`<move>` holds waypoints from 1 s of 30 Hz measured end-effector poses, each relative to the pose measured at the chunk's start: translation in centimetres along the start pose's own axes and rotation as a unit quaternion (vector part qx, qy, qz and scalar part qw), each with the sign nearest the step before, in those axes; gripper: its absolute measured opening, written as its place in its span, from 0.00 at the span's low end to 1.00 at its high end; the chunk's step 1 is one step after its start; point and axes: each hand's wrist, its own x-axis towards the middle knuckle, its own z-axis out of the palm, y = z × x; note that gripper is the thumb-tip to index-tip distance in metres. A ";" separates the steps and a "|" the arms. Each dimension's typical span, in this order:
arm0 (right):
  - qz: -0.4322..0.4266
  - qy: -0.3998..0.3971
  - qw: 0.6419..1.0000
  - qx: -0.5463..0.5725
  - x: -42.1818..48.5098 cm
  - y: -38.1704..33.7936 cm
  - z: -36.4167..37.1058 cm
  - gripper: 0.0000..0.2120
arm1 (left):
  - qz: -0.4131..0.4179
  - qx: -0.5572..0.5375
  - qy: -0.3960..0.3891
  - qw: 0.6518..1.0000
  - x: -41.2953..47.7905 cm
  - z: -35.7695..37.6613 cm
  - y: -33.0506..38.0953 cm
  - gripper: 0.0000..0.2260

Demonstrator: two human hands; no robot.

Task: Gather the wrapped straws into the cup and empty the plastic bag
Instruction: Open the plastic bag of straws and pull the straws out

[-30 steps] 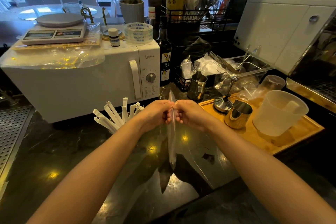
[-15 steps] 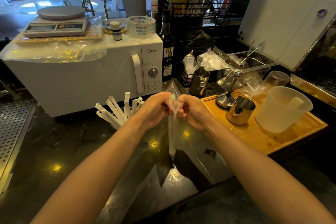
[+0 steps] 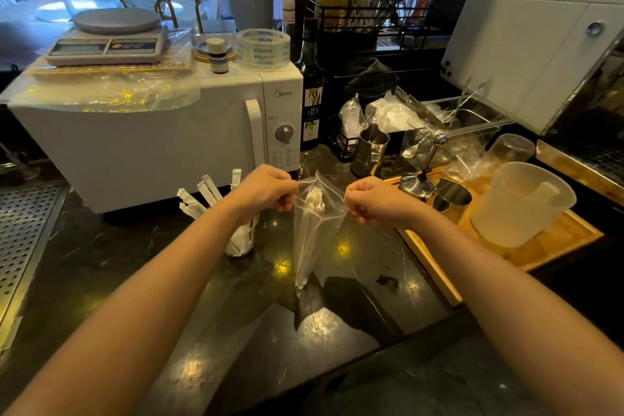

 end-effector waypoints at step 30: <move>0.160 -0.059 0.938 0.303 -2.3 3.5 -0.3 0.24 | 0.158 0.080 -0.024 0.984 -1.3 0.8 5.6 0.13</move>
